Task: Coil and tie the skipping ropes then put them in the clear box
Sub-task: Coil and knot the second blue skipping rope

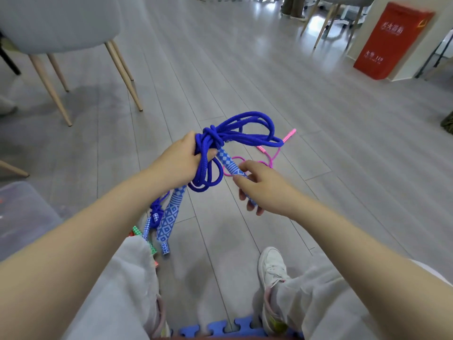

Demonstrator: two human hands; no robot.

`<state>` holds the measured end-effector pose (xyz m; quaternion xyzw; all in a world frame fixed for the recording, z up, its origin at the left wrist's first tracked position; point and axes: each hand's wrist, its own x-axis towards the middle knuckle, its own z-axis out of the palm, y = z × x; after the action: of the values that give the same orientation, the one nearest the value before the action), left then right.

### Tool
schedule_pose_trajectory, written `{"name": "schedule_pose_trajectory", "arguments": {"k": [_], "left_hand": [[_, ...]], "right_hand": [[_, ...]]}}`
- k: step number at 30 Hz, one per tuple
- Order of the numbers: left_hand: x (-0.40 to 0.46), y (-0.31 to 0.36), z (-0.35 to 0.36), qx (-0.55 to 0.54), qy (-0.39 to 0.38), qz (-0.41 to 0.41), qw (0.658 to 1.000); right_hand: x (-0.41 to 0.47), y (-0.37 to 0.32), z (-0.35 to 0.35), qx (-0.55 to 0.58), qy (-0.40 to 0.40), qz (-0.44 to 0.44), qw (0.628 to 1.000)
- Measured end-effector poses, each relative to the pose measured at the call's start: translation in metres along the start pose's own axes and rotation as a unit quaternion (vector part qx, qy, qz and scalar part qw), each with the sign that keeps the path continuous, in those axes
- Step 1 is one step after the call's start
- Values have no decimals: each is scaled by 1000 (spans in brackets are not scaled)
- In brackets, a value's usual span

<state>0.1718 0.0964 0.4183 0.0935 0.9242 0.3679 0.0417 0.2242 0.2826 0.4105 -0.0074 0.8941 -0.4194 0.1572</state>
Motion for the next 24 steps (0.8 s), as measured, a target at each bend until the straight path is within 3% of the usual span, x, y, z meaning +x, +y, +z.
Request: {"name": "schedule_pose_trajectory", "arguments": {"k": [4, 8, 13, 16, 18, 21, 24], "left_hand": [[0, 3, -1, -10, -60, -7, 998], [-3, 8, -5, 36, -110, 30, 993], [-11, 7, -11, -75, -222, -19, 972], [-9, 5, -7, -26, -210, -15, 977], [-5, 1, -2, 63, -186, -3, 980], [0, -6, 4, 177, -166, 10, 970], [3, -7, 9, 194, -135, 17, 972]], "right_hand": [[-1, 1, -14, -72, 11, 17, 997], [-7, 1, -30, 19, -41, 41, 998], [-10, 2, -40, 57, -71, 55, 994], [-11, 1, -34, 81, -119, 72, 987], [-12, 1, -25, 84, -143, 75, 983], [-10, -2, -18, 68, -136, 76, 985], [-3, -1, -19, 118, -114, 109, 980]]}}
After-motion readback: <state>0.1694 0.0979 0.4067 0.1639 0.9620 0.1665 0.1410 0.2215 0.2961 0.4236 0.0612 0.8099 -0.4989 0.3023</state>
